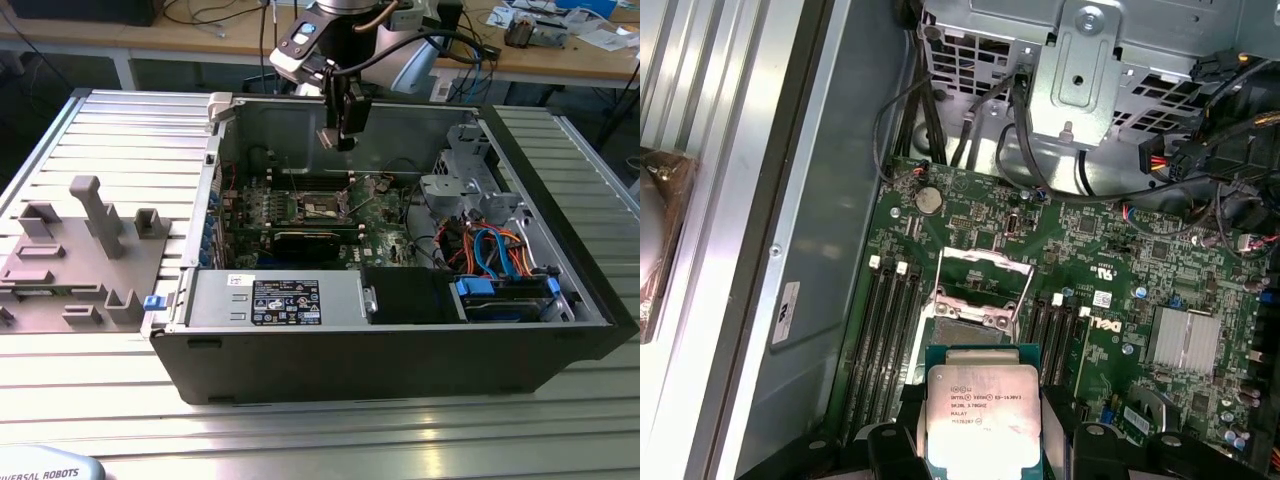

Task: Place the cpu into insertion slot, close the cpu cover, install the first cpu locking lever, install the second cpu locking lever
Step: 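Place the cpu into insertion slot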

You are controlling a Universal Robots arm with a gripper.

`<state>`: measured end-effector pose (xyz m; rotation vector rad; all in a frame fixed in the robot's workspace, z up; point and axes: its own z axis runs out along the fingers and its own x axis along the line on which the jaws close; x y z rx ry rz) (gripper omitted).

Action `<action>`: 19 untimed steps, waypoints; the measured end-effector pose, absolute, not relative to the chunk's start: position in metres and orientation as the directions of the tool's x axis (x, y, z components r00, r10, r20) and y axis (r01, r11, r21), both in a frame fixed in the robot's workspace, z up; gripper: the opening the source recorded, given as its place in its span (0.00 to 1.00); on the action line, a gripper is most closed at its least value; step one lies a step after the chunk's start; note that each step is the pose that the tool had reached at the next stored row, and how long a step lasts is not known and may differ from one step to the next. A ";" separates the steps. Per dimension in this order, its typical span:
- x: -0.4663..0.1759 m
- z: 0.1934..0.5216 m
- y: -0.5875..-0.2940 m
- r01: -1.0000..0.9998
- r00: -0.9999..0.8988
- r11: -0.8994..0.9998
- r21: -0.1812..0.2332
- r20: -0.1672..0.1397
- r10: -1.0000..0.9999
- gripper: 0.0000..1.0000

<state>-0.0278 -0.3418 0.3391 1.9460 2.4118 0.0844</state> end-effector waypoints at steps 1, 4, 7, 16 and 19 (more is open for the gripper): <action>-0.028 0.339 -0.342 0.975 -0.211 0.211 0.068 0.002 0.977 0.54; -0.028 0.339 -0.342 0.975 -0.210 0.210 0.068 0.002 0.978 0.54; -0.028 0.337 -0.342 0.978 -0.195 0.195 0.068 0.002 0.981 0.54; -0.028 0.337 -0.342 0.980 -0.189 0.188 0.068 0.002 0.982 0.54; -0.028 0.336 -0.342 0.981 -0.181 0.180 0.068 0.002 0.983 0.54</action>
